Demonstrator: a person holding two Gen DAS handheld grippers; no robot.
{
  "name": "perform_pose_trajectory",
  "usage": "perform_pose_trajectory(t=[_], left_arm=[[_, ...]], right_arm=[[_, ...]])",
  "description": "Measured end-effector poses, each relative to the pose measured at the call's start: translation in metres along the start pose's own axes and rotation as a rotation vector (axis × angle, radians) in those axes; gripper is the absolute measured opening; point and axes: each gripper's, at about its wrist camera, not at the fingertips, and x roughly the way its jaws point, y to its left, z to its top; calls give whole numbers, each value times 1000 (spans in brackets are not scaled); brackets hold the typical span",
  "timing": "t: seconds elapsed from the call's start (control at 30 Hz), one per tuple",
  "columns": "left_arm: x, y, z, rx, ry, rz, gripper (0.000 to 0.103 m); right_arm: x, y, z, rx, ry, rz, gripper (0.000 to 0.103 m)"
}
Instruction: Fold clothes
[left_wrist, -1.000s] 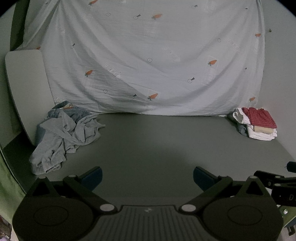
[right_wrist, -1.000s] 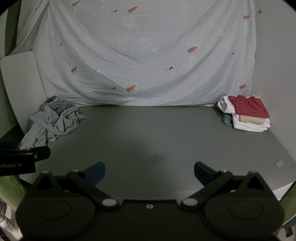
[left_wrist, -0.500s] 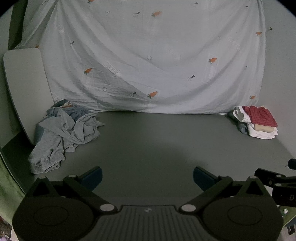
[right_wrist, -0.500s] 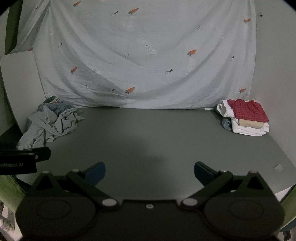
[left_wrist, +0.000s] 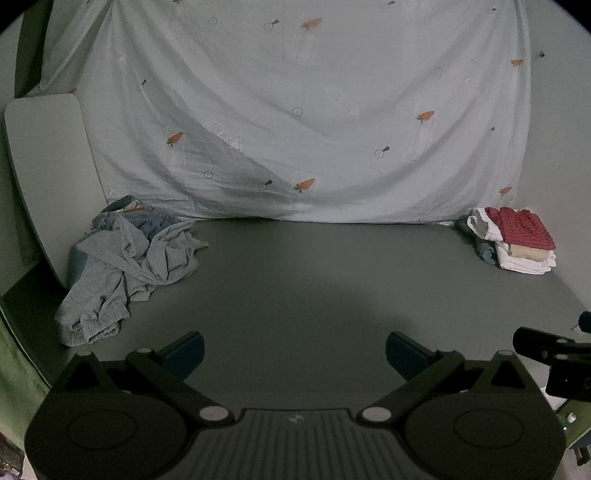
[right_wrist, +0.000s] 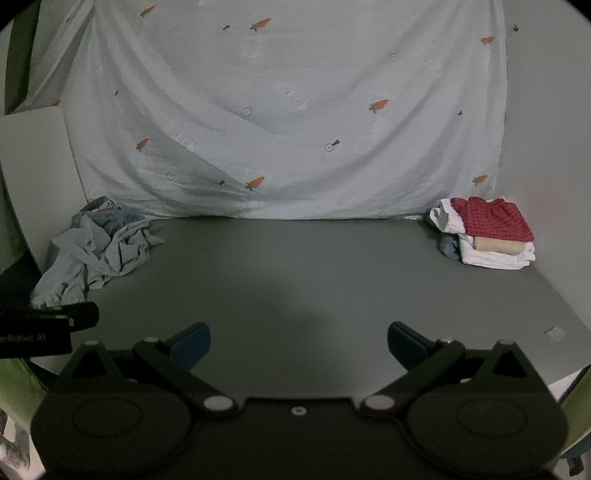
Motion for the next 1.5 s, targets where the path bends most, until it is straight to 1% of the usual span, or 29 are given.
perform_pose_trajectory(t=[0.23, 0.37, 0.57, 0.67, 0.87, 0.93, 1.03, 1.2, 1.37, 1.5], left_arm=[[3, 2, 0, 3, 12, -3, 103], [10, 6, 2, 23, 16, -6, 103], [23, 11, 11, 21, 14, -5, 103], [34, 9, 20, 8, 20, 2, 103], [79, -6, 51, -15, 17, -2, 103], [94, -10, 61, -22, 16, -3, 103], [120, -17, 80, -29, 25, 4, 103], [162, -15, 112, -45, 81, 48, 103], [195, 7, 130, -118, 129, 134, 103], [217, 39, 134, -181, 176, 201, 103]], right_arm=[[6, 6, -1, 17, -1, -5, 103], [9, 9, -3, 29, -1, -9, 103], [21, 4, 4, 58, 4, -39, 103], [30, -2, 10, 62, -12, -59, 103], [58, -27, 28, 53, -51, -105, 103], [74, -35, 36, 72, -57, -93, 103], [103, -48, 49, 119, -89, -63, 103], [169, -56, 82, 156, -52, -22, 103], [230, -45, 106, 141, 9, 91, 103], [274, -21, 114, 100, 70, 132, 103]])
